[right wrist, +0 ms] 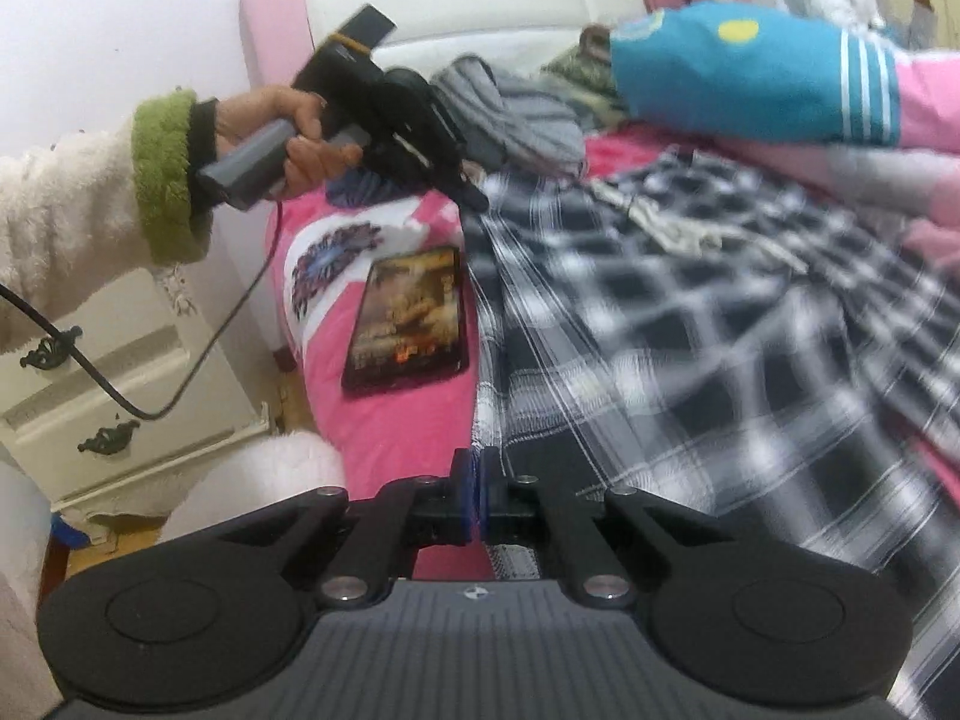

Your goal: Fold clothes

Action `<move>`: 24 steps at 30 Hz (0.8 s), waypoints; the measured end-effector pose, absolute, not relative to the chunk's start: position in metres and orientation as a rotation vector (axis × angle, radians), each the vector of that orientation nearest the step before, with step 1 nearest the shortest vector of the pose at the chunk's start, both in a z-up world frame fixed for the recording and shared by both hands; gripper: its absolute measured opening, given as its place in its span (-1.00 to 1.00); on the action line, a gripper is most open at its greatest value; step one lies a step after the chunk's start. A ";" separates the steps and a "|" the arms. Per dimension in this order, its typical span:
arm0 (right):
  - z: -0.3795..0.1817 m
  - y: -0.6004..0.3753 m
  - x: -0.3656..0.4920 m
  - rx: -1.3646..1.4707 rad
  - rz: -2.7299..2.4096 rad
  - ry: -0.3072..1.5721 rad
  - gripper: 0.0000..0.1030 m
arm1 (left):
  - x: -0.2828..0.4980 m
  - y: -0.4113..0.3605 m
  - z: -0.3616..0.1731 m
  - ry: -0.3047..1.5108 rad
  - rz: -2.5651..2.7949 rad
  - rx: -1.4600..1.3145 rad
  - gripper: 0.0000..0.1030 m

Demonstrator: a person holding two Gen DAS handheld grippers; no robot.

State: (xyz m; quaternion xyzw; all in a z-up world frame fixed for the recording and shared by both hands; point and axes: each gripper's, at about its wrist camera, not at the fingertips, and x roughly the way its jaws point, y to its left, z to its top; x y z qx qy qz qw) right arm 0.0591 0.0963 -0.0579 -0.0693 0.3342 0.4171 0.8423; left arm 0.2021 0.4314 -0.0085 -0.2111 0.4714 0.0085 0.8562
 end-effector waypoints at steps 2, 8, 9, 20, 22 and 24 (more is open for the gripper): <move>-0.059 0.098 0.059 -0.174 0.860 0.706 -0.97 | 0.201 0.434 -0.009 0.985 0.007 -0.458 -0.95; -0.062 0.116 0.031 -0.360 0.902 0.628 -0.94 | 0.197 0.441 -0.008 0.956 0.003 -0.479 -0.95; -0.064 0.119 0.028 -0.388 0.902 0.627 -0.94 | 0.196 0.440 -0.008 0.957 0.003 -0.467 -0.95; -0.053 0.094 0.055 -0.303 0.720 0.600 -0.49 | 0.196 0.438 -0.012 0.996 0.055 -0.388 -0.93; -0.061 0.085 0.063 -0.256 0.697 0.670 -0.47 | 0.196 0.439 -0.011 0.974 0.058 -0.417 -0.92; -0.065 0.073 0.064 -0.198 0.707 0.730 -0.46 | 0.194 0.440 -0.008 0.942 0.068 -0.435 -0.83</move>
